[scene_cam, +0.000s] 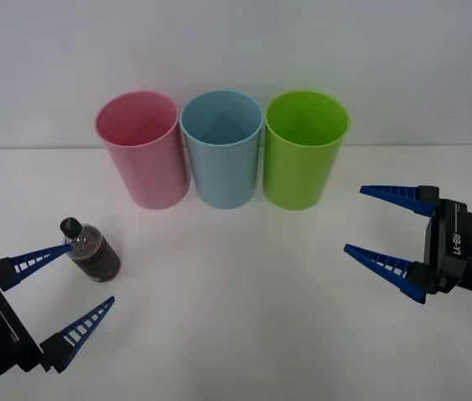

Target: Grasp the object on the table and drop it into the matching bin: aluminum can to the light blue bin, PET bottle to the pink bin.

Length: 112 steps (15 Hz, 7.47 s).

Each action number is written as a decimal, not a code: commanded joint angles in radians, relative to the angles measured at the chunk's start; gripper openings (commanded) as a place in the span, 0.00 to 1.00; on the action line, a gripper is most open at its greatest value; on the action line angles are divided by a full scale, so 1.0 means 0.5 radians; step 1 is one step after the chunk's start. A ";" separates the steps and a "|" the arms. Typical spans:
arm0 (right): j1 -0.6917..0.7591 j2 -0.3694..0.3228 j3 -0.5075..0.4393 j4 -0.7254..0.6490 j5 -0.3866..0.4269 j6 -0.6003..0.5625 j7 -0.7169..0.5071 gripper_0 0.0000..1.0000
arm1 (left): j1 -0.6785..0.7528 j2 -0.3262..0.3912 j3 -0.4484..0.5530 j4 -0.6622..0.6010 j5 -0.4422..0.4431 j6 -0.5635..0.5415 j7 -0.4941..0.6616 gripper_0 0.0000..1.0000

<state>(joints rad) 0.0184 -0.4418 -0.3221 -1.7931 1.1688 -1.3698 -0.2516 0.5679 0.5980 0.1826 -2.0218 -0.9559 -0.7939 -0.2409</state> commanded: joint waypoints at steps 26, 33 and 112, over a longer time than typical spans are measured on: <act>0.000 0.000 0.000 0.000 0.000 0.000 0.000 1.00 | -0.663 -0.294 0.015 1.282 0.166 0.085 -0.699 1.00; 0.000 0.000 0.000 0.000 0.000 0.000 0.000 1.00 | -0.801 -0.294 -0.120 1.341 0.136 0.192 -0.635 1.00; 0.000 0.000 0.000 0.000 0.000 0.000 0.000 1.00 | -2.538 0.927 -1.638 1.009 0.979 1.456 0.552 1.00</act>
<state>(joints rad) 0.0184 -0.4418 -0.3221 -1.7932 1.1689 -1.3698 -0.2516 -0.7009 1.0613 -0.6358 -1.5149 -0.4684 -0.0636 0.0376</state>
